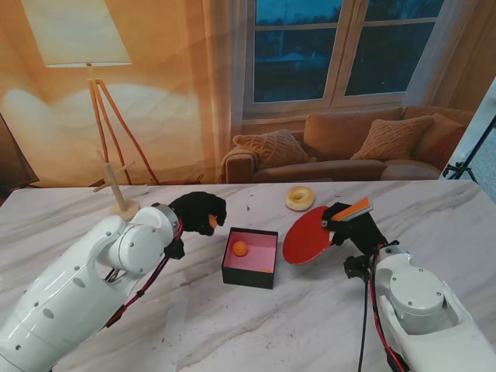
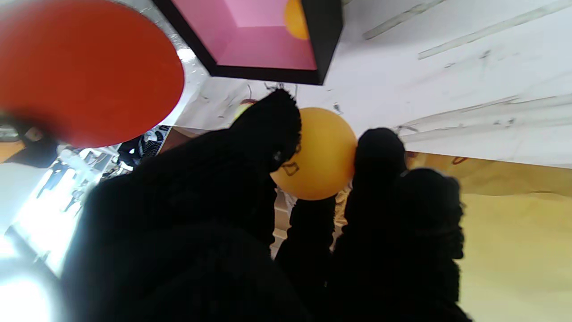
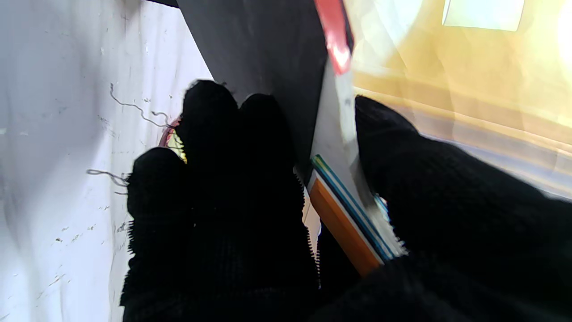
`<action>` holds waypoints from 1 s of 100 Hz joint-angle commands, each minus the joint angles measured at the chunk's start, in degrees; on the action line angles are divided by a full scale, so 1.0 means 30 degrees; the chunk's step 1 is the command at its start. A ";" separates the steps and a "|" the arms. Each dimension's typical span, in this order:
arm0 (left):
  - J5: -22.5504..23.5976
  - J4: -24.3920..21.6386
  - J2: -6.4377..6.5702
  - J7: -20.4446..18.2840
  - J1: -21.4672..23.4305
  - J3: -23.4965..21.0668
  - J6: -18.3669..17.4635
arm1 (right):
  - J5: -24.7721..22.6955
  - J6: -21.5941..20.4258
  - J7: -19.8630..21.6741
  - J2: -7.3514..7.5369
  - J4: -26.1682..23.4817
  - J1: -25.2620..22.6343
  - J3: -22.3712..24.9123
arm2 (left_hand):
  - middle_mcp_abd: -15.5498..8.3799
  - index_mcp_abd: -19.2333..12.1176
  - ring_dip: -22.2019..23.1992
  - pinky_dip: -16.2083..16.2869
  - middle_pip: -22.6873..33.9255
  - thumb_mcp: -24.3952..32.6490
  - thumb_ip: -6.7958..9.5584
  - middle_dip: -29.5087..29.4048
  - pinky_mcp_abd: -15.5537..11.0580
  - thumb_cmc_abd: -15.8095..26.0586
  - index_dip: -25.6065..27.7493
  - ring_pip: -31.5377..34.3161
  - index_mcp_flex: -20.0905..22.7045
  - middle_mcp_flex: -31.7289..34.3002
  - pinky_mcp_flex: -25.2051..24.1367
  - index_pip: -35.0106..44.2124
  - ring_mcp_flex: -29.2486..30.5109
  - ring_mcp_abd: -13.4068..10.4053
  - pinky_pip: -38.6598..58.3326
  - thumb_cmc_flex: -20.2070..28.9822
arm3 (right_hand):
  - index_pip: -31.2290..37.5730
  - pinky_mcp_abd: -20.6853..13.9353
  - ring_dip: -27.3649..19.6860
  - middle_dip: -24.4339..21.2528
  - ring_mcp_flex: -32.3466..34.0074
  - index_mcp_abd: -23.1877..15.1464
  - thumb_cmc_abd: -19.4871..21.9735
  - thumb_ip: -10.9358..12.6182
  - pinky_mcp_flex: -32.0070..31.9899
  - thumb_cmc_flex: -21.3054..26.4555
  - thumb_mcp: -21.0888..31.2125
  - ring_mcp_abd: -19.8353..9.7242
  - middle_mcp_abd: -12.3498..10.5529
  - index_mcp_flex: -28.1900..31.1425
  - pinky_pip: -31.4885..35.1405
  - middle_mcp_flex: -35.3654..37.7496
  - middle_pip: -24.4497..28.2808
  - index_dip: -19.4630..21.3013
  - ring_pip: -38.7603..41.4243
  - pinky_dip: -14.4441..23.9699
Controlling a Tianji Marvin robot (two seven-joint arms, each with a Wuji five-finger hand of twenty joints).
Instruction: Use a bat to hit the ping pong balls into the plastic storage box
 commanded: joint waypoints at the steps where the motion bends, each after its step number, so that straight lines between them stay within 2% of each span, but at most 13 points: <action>1: -0.0140 -0.0006 -0.0403 -0.0074 -0.0480 0.0217 -0.0018 | -0.0060 0.0208 0.0265 -0.0040 0.0013 0.0027 0.0121 | 0.0358 0.0376 0.0243 0.0204 0.3313 0.0771 0.0434 0.0634 -0.2679 0.1587 0.0163 0.0691 0.0282 0.2345 -0.0171 0.0510 0.0513 0.2062 0.1284 0.1363 | 0.1405 -0.0644 -0.0072 0.0246 -0.0476 -0.0305 0.1930 0.0484 -0.0014 0.2121 0.1663 -0.0976 -0.1476 0.2358 0.0028 0.0144 0.0282 0.0276 -0.0019 0.0236; 42: -0.2688 0.1030 -0.1232 0.1144 -0.3283 0.2601 -0.0164 | -0.0636 0.0363 0.0986 0.0172 0.0245 0.0086 0.0882 | 0.0620 0.0575 0.0183 0.0205 0.3251 0.0455 0.0502 0.0538 -0.2863 0.1814 -0.0036 0.1047 0.0239 0.2334 0.0113 0.0237 0.0562 0.2038 0.1480 0.1338 | 0.1375 -0.0646 -0.0062 0.0240 -0.0462 -0.0300 0.1941 0.0496 -0.0023 0.2113 0.1627 -0.0980 -0.1478 0.2349 0.0026 0.0141 0.0285 0.0192 0.0010 0.0237; 100: -0.5589 0.2044 -0.2557 0.2583 -0.6035 0.4932 -0.0446 | -0.1508 0.0757 0.0781 0.0173 0.1104 0.0162 0.1188 | 0.0809 0.0736 -0.0004 0.0094 0.3089 0.0020 0.0562 0.0344 -0.2977 0.2149 -0.0275 0.1189 0.0169 0.2264 0.0381 -0.0051 0.0669 0.2103 0.1592 0.1389 | 0.1363 -0.0606 -0.0057 0.0230 -0.0518 -0.0201 0.1988 0.0515 -0.0072 0.2183 0.1602 -0.0923 -0.1430 0.2348 0.0053 0.0119 0.0302 0.0143 0.0012 0.0251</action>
